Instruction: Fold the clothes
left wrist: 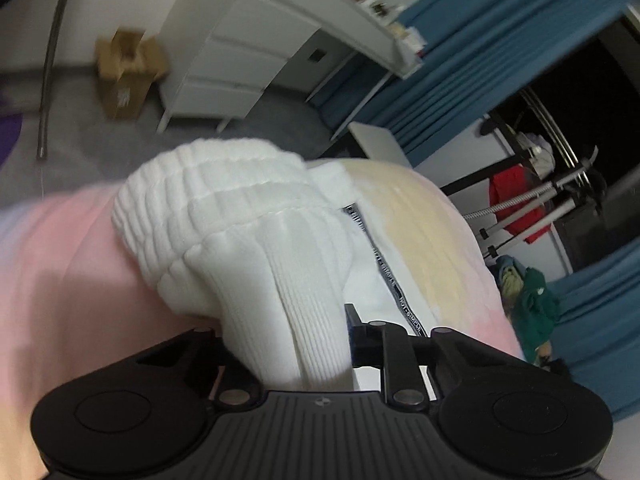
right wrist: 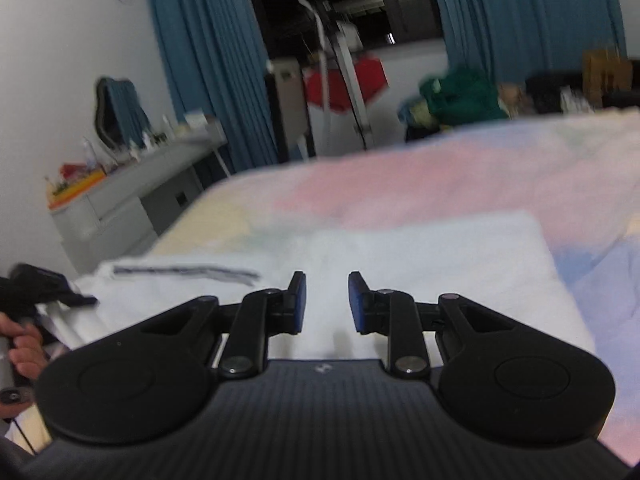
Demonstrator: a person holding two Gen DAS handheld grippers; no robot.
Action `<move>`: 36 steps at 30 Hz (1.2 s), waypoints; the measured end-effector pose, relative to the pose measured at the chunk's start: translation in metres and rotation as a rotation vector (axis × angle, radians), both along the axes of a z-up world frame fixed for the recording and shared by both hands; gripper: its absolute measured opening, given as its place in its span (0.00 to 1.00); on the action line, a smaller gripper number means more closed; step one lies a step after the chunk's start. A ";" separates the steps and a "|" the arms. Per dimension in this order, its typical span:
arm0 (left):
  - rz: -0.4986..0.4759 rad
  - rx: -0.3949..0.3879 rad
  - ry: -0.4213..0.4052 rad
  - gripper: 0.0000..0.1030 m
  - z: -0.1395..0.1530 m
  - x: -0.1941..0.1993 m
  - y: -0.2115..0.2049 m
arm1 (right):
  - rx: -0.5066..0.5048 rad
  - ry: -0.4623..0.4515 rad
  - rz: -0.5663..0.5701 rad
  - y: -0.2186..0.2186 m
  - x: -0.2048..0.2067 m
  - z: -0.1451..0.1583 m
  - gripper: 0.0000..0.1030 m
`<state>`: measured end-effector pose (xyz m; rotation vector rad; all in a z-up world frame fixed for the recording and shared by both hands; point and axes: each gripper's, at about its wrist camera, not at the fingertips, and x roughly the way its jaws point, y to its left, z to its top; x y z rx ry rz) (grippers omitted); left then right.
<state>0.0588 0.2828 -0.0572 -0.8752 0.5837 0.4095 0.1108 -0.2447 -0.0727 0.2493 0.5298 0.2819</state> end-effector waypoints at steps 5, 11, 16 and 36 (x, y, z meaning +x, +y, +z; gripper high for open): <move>-0.053 0.176 -0.029 0.16 0.034 0.005 -0.032 | 0.062 0.254 0.103 0.009 0.028 -0.047 0.25; -0.121 0.388 -0.136 0.15 0.098 0.012 -0.097 | 0.207 0.176 0.023 -0.024 0.014 -0.023 0.26; -0.209 0.607 -0.266 0.14 0.149 0.014 -0.197 | 0.290 0.109 -0.158 -0.075 0.001 -0.002 0.26; -0.764 1.009 -0.338 0.13 0.020 0.007 -0.570 | 0.545 -0.010 -0.651 -0.197 -0.026 -0.025 0.26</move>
